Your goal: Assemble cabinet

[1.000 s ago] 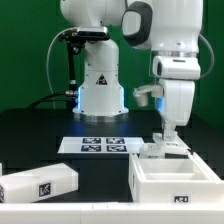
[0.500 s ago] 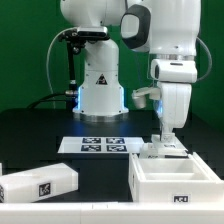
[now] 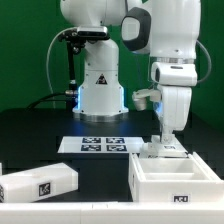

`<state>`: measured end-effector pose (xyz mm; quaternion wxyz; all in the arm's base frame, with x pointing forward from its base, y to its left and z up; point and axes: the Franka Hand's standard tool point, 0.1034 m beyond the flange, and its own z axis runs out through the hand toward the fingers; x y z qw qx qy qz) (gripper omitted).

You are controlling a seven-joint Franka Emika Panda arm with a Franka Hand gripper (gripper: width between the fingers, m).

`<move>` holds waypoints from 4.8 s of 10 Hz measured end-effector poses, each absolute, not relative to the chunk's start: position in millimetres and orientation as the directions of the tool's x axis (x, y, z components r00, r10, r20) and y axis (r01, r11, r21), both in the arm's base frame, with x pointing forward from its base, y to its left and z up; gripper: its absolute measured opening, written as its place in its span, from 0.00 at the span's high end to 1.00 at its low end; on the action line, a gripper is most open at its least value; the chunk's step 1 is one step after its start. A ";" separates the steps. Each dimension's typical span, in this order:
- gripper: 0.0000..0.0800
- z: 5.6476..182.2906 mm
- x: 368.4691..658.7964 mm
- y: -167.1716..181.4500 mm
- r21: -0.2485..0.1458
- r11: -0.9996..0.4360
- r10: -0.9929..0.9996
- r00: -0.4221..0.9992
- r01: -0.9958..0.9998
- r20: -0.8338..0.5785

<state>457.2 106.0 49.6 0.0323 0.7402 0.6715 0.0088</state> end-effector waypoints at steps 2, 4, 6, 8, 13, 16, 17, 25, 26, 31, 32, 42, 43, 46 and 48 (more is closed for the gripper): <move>0.92 50.7 459.3 107.2 0.061 -0.094 0.995 0.096 0.994 -0.030; 0.92 52.6 463.4 107.6 0.066 -0.095 0.995 0.097 0.993 -0.030; 0.92 53.7 468.9 109.5 0.071 -0.094 0.995 0.097 0.993 -0.029; 0.92 55.2 474.7 109.8 0.069 -0.095 0.995 0.098 0.993 -0.034; 0.92 53.3 486.3 107.5 0.067 -0.101 0.994 0.104 0.993 -0.039; 0.92 55.7 498.2 109.2 0.057 -0.099 0.993 0.102 0.994 -0.053; 0.92 56.5 513.8 107.1 0.056 -0.098 0.993 0.101 0.994 -0.061; 0.92 59.3 565.0 101.2 0.059 -0.070 0.994 0.075 0.996 -0.080; 0.92 59.7 572.7 99.6 0.053 -0.061 0.994 0.065 0.997 -0.086; 0.92 57.7 594.7 99.0 -0.019 -0.057 0.990 0.054 0.998 -0.132; 0.92 57.9 595.0 98.3 -0.023 -0.042 0.990 0.038 0.999 -0.132; 0.01 85.4 530.8 80.8 0.015 -0.161 0.980 0.161 0.987 -0.119; 0.00 85.3 530.5 80.8 0.014 -0.161 0.980 0.161 0.987 -0.119; 0.00 83.0 492.0 81.9 0.004 -0.199 0.973 0.198 0.980 -0.114; 0.00 80.5 468.5 84.6 0.003 -0.213 0.972 0.212 0.977 -0.105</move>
Offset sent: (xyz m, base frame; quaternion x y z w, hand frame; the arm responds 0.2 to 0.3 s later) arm 0.0107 0.0023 0.0037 0.0039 -0.0042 -0.0095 0.9999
